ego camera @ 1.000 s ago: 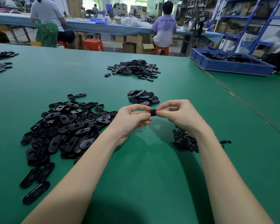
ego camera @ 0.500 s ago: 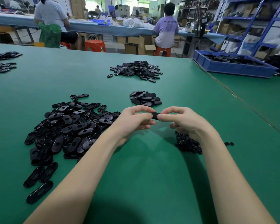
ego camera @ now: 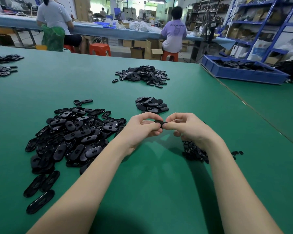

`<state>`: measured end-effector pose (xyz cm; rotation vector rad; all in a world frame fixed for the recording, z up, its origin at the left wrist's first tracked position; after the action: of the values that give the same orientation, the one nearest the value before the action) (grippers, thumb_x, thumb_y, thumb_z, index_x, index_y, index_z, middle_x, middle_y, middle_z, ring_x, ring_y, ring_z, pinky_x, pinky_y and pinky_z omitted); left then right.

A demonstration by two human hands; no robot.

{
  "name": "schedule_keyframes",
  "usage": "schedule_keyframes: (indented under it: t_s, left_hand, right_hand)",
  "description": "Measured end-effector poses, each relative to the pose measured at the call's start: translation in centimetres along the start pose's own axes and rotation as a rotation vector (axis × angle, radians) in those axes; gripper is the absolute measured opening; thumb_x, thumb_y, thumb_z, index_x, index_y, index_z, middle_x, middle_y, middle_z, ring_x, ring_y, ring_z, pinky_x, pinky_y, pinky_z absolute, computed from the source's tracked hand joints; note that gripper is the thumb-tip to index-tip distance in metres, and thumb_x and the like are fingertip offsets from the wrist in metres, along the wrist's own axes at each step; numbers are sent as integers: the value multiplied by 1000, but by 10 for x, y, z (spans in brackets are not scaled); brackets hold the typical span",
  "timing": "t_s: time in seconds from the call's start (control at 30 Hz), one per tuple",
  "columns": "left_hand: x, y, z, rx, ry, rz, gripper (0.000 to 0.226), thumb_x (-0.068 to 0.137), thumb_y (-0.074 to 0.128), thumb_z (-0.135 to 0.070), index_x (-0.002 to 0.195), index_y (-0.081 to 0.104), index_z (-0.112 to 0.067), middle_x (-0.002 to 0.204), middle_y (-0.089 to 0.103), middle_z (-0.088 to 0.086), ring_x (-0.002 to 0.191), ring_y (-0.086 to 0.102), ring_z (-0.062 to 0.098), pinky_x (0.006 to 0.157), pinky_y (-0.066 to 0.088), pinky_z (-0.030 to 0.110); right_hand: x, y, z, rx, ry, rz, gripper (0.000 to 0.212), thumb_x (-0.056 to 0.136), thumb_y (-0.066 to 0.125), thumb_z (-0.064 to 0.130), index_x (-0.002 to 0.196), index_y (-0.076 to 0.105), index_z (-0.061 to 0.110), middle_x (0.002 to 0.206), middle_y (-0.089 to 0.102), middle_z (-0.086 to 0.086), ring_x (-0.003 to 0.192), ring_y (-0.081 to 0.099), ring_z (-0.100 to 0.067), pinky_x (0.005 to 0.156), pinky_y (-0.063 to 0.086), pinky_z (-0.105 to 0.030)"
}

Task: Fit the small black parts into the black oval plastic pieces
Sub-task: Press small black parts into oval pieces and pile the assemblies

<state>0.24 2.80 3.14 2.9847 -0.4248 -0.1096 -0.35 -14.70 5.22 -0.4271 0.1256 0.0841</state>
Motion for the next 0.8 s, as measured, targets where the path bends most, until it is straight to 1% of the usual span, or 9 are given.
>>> schedule_keyframes:
  t_s: [0.1, 0.27, 0.33, 0.43, 0.5, 0.57, 0.67, 0.8]
  left_hand:
    - [1, 0, 2, 17, -3, -9, 16, 91, 62, 7, 98, 70, -6, 75, 74, 5, 68, 69, 11, 70, 56, 17]
    - [3, -1, 4, 38, -22, -16, 14, 89, 67, 4, 101, 68, -4, 77, 75, 8, 69, 68, 13, 70, 56, 17]
    - [3, -2, 5, 51, -26, -16, 14, 89, 67, 3, 102, 68, -4, 78, 75, 9, 71, 68, 14, 71, 56, 18]
    - [4, -3, 7, 56, -19, -31, 13, 89, 67, 4, 100, 68, -4, 76, 75, 7, 68, 69, 12, 69, 55, 17]
    - [4, -3, 7, 74, -4, -48, 12, 90, 66, 4, 98, 68, -5, 75, 76, 5, 68, 70, 12, 69, 56, 17]
    - [5, -3, 8, 89, 3, -61, 12, 90, 66, 4, 97, 68, -5, 74, 75, 5, 68, 70, 12, 70, 57, 17]
    - [5, -3, 7, 88, 2, -91, 12, 90, 67, 5, 99, 68, -2, 77, 75, 7, 66, 70, 10, 67, 56, 17]
    - [5, -2, 8, 101, -4, -134, 10, 90, 68, 4, 97, 68, -3, 79, 73, 9, 63, 69, 10, 67, 57, 17]
  right_hand:
    - [0, 1, 1, -17, -14, -14, 14, 82, 81, 25, 78, 68, 24, 73, 63, 7, 55, 47, -9, 44, 33, -15]
    - [0, 1, 0, -43, -4, -16, 12, 81, 81, 25, 78, 69, 23, 76, 63, 2, 54, 43, -9, 46, 31, -19]
    - [0, 1, 0, -44, -4, -15, 12, 81, 81, 25, 78, 70, 23, 76, 62, 1, 54, 42, -9, 46, 30, -19]
    - [2, 3, -1, -36, -10, -28, 12, 81, 81, 24, 77, 70, 22, 74, 59, 0, 53, 38, -10, 44, 28, -17]
    - [3, 4, -2, -40, -12, -45, 12, 80, 82, 23, 76, 71, 21, 71, 58, 1, 52, 37, -10, 44, 28, -17]
    - [5, 5, -4, -48, -17, -73, 12, 78, 84, 23, 76, 72, 19, 64, 56, 4, 48, 38, -9, 43, 29, -15]
    - [8, 8, -6, -43, -11, -129, 12, 75, 84, 22, 73, 73, 19, 53, 53, 10, 44, 41, -6, 41, 31, -14]
    - [12, 12, -7, -61, 14, -177, 11, 73, 82, 24, 71, 73, 19, 51, 55, 13, 44, 43, -5, 47, 34, -18]
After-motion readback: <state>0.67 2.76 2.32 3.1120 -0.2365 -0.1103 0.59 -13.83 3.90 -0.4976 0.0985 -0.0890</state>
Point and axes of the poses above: each hand's wrist, its own x-axis towards the middle knuckle, its own y-axis out of the palm, z = x × y, the point moved 2 cm from there along x, towards the middle knuckle
